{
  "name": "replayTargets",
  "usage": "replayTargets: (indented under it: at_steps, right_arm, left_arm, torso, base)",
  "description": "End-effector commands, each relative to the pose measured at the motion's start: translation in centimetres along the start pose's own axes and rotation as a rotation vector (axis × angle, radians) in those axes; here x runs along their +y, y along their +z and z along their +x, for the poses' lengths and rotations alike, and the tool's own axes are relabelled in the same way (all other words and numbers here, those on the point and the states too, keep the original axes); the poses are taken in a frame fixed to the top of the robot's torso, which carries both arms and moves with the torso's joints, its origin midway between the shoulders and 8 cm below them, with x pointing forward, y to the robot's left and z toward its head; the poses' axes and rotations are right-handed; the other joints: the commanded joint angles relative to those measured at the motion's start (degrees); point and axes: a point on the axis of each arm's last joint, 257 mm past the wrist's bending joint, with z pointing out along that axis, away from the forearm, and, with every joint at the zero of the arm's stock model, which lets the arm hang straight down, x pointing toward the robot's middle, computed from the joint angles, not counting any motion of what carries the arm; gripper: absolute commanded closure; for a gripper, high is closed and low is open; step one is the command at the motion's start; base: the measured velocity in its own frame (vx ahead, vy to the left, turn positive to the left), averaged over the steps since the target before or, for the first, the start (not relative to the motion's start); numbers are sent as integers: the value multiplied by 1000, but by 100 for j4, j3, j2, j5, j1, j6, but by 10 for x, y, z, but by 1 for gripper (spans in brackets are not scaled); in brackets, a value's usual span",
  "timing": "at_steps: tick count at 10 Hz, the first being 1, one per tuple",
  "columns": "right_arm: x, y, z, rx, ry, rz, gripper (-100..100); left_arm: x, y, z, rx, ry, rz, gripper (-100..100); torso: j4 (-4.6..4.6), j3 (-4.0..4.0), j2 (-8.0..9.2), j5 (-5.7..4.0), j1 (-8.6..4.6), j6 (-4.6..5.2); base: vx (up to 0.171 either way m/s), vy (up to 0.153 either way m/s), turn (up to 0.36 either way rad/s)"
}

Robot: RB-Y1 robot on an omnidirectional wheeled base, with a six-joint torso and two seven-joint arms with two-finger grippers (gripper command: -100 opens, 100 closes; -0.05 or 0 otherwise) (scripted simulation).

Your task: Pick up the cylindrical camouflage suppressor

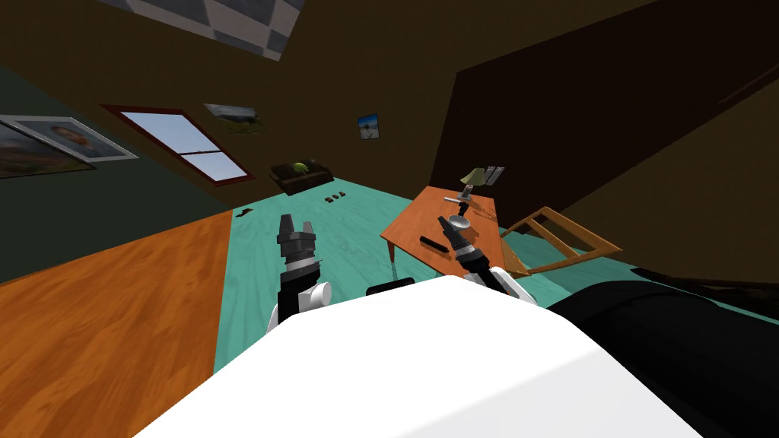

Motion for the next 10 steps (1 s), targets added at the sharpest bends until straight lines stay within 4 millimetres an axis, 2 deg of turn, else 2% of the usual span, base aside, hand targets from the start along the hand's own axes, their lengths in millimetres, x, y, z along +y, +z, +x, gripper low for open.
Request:
replayTargets:
  at_steps: [1,2,3,4,6,8,10]
  right_arm:
    - [-32,-17,8,67,-74,74,-100]
    - [-34,-18,9,79,-82,75,-100]
    - [-51,-27,15,130,-136,109,-100]
    - [-58,-30,16,136,-136,124,-100]
    - [-95,-55,28,244,-240,197,-100]
    - [-107,-62,29,257,-245,222,-100]
    - [-132,-82,35,322,-298,271,-100]
  left_arm:
    - [0,0,0,0,0,0,0]
    - [0,0,0,0,0,0,0]
    - [0,0,0,0,0,0,0]
    - [0,0,0,0,0,0,0]
    - [0,0,0,0,0,0,0]
    - [0,0,0,0,0,0,0]
    - [0,0,0,0,0,0,0]
  torso:
    - [0,0,0,0,0,0]
    - [-2,-5,-8,2,7,0]
    - [-1,-1,0,2,5,3]
    - [-1,-2,-3,2,6,1]
    - [1,3,5,0,-2,1]
    - [-3,-6,-10,3,7,3]
    - [3,9,16,-1,-4,0]
  base:
    - [110,96,171]
    - [79,78,39]
    - [91,84,71]
    - [66,61,55]
    - [99,85,161]
    - [77,55,18]
    - [42,52,95]
